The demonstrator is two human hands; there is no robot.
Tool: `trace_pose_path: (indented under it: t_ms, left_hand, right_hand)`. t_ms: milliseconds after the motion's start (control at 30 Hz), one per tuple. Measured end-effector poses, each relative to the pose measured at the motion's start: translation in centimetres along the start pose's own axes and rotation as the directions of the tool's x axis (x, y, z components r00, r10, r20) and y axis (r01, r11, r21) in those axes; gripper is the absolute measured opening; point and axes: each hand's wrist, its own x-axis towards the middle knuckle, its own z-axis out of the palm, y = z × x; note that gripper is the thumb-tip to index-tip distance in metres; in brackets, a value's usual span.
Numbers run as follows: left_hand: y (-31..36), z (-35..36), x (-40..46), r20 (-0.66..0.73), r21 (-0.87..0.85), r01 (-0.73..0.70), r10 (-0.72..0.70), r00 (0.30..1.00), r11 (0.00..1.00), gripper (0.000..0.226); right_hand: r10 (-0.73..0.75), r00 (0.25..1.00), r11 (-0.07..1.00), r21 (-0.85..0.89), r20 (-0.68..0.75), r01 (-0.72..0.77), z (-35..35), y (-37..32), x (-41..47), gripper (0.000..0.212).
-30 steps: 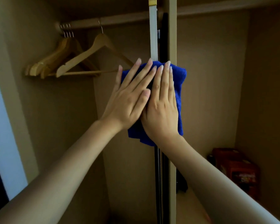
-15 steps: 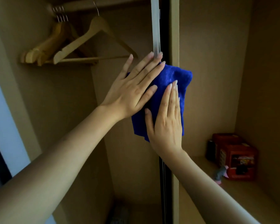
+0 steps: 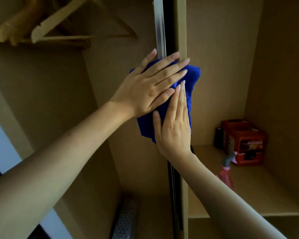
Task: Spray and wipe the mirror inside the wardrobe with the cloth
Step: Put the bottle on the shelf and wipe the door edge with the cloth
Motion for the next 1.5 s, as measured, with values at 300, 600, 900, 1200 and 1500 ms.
trace_pose_path:
  t_ms: [300,600,900,1200,1500]
  left_hand:
    - [6.9,1.3,-4.9,0.092,0.085,-0.027,0.019,0.996,0.996,0.049]
    - [7.0,2.1,-4.2,-0.015,0.138,0.061,-0.059,0.998,0.989,0.047]
    - [16.0,6.4,-10.3,0.017,0.077,0.088,-0.09,0.996,0.993,0.047]
    - [26.6,11.8,-17.7,0.023,0.016,0.083,-0.083,0.996,0.996,0.048]
    - [39.7,17.9,-27.2,0.085,-0.006,0.156,-0.155,0.984,0.988,0.047]
  right_hand:
    - [0.015,0.994,0.999,0.035,0.106,-0.018,0.0,1.8,-8.3,0.066]
    - [0.015,0.998,0.998,0.065,0.057,-0.019,0.4,1.9,-7.3,0.064]
    - [0.028,0.987,0.996,0.074,0.161,-0.04,1.1,5.3,-18.2,0.062]
    - [0.024,0.969,0.991,0.124,0.247,-0.056,1.8,9.4,-30.9,0.058]
    - [-0.014,0.94,0.977,0.206,0.341,-0.06,3.2,14.4,-45.8,0.118]
